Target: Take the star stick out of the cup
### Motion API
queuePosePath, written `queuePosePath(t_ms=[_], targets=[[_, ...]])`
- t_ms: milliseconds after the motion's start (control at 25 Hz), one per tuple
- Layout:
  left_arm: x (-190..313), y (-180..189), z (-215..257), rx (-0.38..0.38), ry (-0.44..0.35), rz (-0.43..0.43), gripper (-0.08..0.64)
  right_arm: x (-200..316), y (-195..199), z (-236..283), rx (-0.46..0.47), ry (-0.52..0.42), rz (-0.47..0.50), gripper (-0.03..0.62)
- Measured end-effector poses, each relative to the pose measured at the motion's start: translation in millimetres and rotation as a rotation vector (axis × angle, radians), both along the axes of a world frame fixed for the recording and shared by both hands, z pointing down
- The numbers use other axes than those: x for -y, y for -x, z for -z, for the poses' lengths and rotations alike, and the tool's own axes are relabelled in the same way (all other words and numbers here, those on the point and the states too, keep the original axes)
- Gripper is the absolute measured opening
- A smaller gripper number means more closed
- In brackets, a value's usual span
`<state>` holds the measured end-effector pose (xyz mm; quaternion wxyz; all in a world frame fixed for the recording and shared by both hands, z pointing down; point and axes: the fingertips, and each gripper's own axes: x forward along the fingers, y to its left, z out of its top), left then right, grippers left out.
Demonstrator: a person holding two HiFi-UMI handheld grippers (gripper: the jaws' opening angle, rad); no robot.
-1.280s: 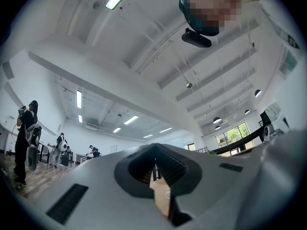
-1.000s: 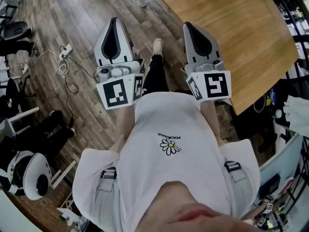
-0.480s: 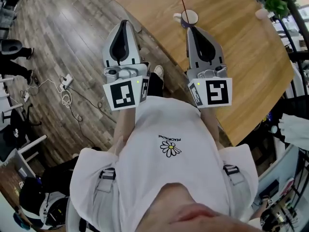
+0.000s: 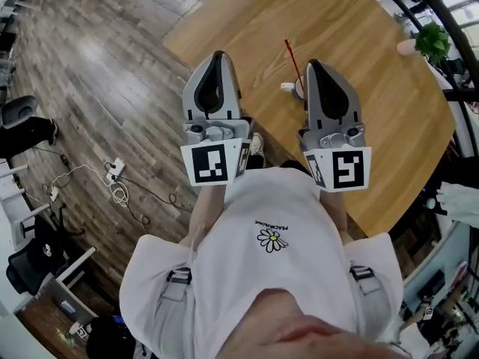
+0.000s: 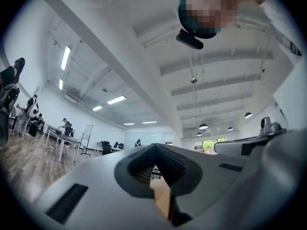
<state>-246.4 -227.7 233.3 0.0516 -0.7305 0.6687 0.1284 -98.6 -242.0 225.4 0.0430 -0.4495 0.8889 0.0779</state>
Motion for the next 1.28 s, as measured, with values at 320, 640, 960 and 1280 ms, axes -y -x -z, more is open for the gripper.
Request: queuePosePath(t_ms=[320,640,960,1280], targets=[[19.0,9.5,-15.5,-0.022,0.037,0.004,0.015,15.7,17.8,-2.6,-0.016,-0.029,0.012,0.005],[23.4,-0.7,-22.8,-0.015,0.06,-0.022,0.017,20.7,15.6,-3.5,-0.045,-0.053,0.001,0.005],[19.1,-20.4,-30.2,-0.029,0.096,-0.017,0.017,19.3,0.0,-13.5,-0.037,-0.044,0.025,0.006],[17.5,-20.6,-27.0,-0.031,0.106,-0.003,0.017,22.0,-0.2,-13.4,-0.012,-0.038,0.048,0.005]])
